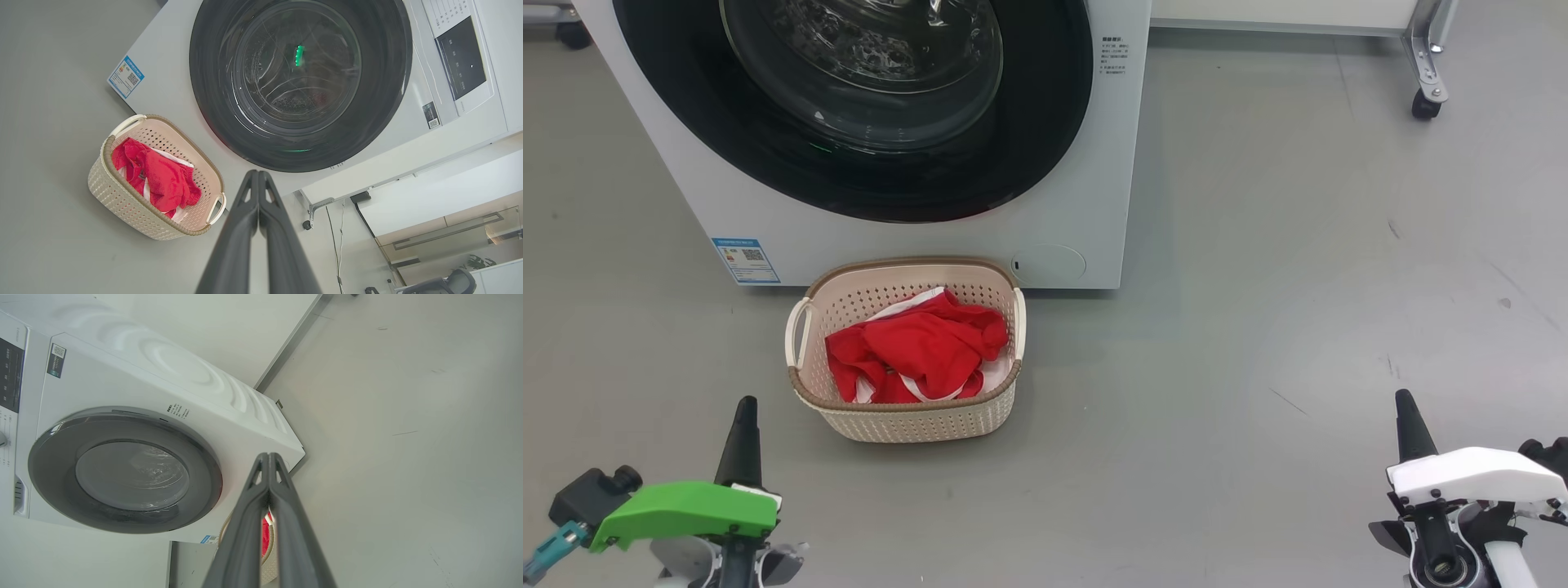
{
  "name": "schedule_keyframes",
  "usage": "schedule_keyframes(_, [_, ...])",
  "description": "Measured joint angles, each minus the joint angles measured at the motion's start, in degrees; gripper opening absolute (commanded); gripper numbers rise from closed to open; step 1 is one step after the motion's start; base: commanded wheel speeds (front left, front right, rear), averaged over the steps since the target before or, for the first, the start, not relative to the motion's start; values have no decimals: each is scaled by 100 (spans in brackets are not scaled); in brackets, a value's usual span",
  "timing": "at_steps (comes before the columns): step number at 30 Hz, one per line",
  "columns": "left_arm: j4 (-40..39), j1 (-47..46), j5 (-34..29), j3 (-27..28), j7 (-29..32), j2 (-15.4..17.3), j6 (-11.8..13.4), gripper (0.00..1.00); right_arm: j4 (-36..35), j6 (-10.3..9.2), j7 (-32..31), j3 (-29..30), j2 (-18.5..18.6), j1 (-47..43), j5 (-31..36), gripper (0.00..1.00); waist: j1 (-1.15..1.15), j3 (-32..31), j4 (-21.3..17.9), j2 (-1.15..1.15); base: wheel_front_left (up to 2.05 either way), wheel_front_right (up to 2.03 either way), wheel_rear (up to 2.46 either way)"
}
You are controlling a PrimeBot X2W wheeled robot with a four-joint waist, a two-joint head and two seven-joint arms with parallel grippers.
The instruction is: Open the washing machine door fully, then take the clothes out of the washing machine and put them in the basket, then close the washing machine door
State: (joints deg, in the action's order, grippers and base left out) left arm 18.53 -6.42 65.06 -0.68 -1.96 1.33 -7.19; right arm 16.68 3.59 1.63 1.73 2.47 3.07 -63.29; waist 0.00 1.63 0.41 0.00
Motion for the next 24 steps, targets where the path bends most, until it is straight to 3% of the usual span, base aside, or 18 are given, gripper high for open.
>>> schedule_keyframes(24, [-180,49,1699,283,498,24,0,0,-22,204,-498,382,-16,12,-1802,0,0,-95,-27,0,0,0,0])
